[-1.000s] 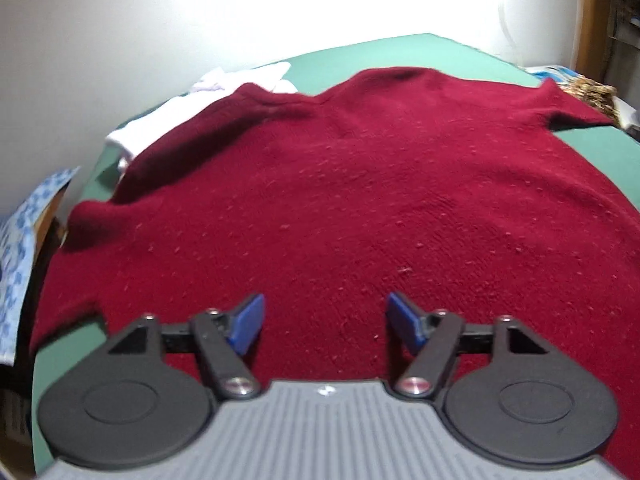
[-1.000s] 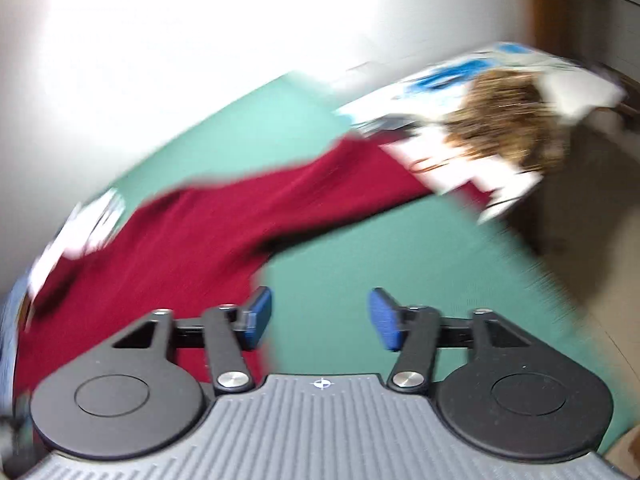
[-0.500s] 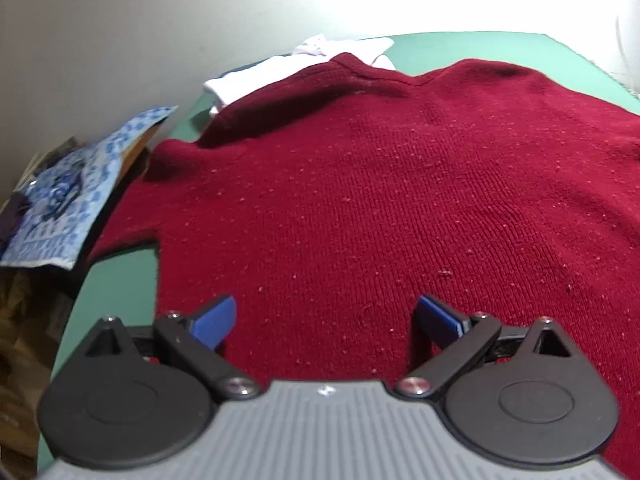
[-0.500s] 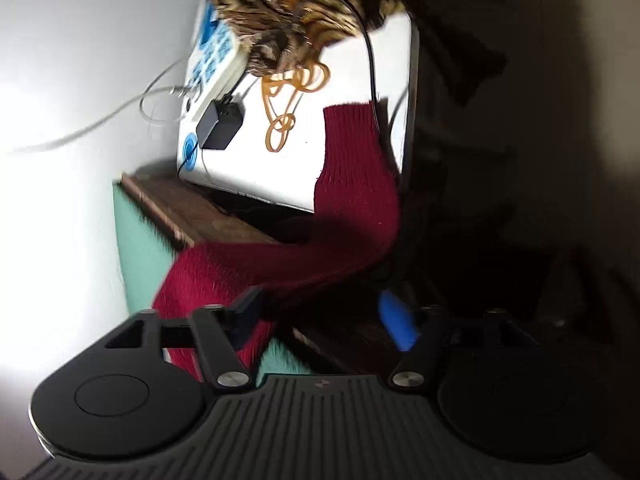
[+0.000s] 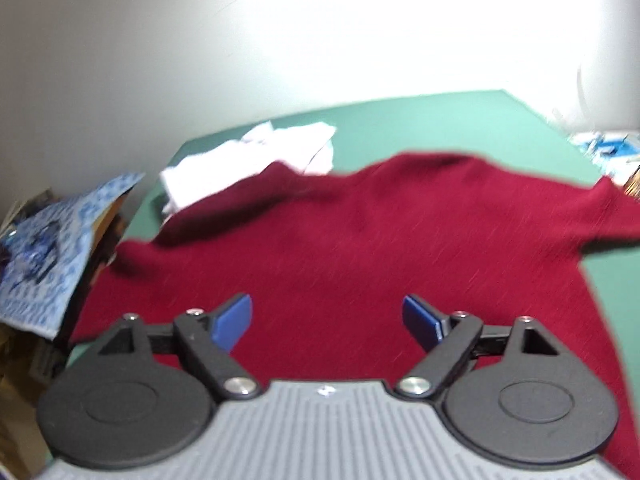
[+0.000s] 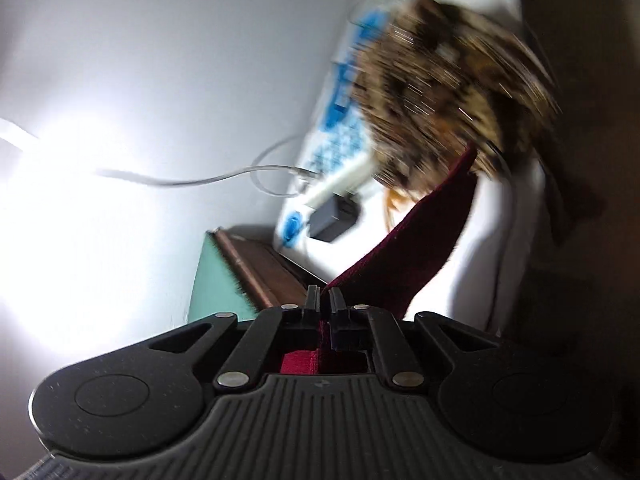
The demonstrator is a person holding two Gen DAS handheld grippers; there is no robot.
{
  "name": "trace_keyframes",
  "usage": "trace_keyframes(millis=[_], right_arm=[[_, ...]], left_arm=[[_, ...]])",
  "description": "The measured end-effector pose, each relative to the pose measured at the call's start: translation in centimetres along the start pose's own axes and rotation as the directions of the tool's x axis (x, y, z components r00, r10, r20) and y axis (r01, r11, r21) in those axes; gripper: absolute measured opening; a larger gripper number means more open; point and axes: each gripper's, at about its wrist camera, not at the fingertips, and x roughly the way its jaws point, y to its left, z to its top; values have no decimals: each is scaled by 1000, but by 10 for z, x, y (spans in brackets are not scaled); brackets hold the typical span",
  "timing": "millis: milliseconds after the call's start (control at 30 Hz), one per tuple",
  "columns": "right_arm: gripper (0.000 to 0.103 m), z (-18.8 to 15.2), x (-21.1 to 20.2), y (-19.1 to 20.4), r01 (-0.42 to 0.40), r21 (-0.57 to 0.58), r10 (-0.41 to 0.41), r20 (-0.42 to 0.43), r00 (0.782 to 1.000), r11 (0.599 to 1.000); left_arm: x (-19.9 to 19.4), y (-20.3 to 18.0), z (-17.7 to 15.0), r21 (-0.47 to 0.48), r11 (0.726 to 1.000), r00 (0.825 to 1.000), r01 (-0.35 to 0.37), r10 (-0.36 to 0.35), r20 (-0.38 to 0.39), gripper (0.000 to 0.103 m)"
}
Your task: Fold clothes
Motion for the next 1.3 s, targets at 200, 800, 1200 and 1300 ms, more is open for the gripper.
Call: trace_keyframes(millis=[200,800,1200,1300], right_arm=[[6,-70,-19,121,-95,-646,99,-31,995,758],[34,-179,-30,117,-226,-863,-32,-269,963,452],[34,-130,-72,72,-35,-799,-62,-90,994,601],[38,-133,-70,67,-23,-775,-68,-85,994,631]], left_arm=[[6,-25,31,-17,997,997,72,-71,28,90],[44,-73,61,67,968,970,243,-244,11,88],[121,-236,99,434,840,937,326,-348,-30,63],[131,-244,93,451,836,940,312,-340,-20,63]])
